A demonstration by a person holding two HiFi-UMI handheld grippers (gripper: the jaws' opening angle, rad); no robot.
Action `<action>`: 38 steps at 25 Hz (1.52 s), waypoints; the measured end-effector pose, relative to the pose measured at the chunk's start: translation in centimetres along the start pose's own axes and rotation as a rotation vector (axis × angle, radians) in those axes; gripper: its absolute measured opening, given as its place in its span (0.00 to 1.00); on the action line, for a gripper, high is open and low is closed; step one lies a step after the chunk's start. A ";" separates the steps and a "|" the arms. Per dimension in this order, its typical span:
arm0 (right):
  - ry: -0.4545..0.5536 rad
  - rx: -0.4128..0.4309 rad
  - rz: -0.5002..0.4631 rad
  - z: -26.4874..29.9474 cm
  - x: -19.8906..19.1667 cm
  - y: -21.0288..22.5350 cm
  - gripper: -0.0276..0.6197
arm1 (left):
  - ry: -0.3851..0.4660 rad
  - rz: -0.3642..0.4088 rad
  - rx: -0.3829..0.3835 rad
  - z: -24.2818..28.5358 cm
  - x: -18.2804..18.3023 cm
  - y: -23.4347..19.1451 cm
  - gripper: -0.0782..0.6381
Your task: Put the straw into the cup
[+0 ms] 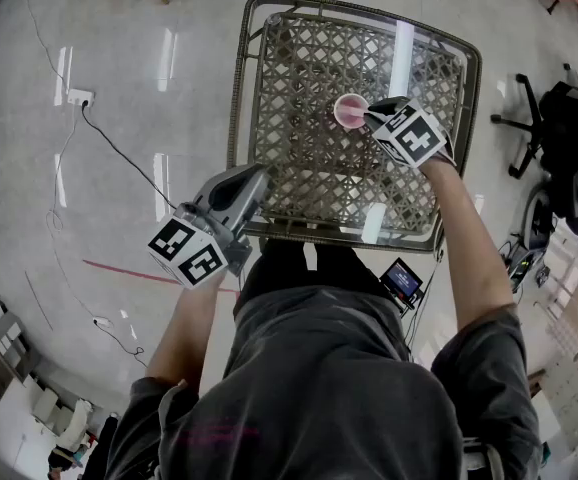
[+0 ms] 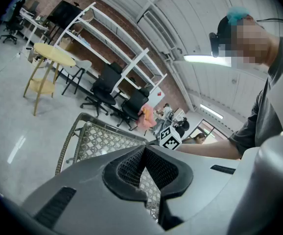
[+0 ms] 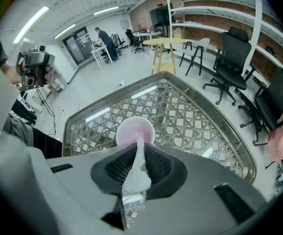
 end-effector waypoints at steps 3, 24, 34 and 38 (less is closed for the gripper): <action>-0.003 -0.003 -0.004 -0.2 -0.3 0.1 0.11 | -0.001 0.003 -0.006 0.3 0.0 0.4 0.12; 0.101 0.009 -0.003 -3.8 0.6 -0.9 0.12 | 0.005 0.044 -0.032 0.6 -0.6 3.1 0.12; 0.145 -0.019 -0.035 -6.8 1.0 -1.4 0.20 | 0.022 0.060 -0.049 0.7 -0.7 4.9 0.12; 0.168 -0.010 -0.033 -7.8 1.2 -1.8 0.24 | 0.023 0.069 -0.048 0.7 -0.8 5.5 0.12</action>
Point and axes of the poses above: the fingertips, and each gripper's own axes: z forward along the fingers, y to its right, x out of its top, the point moved 6 cm from there along -z, backward along the fingers, and after that the axes turned 14 degrees about y, right-handed, at the moved point
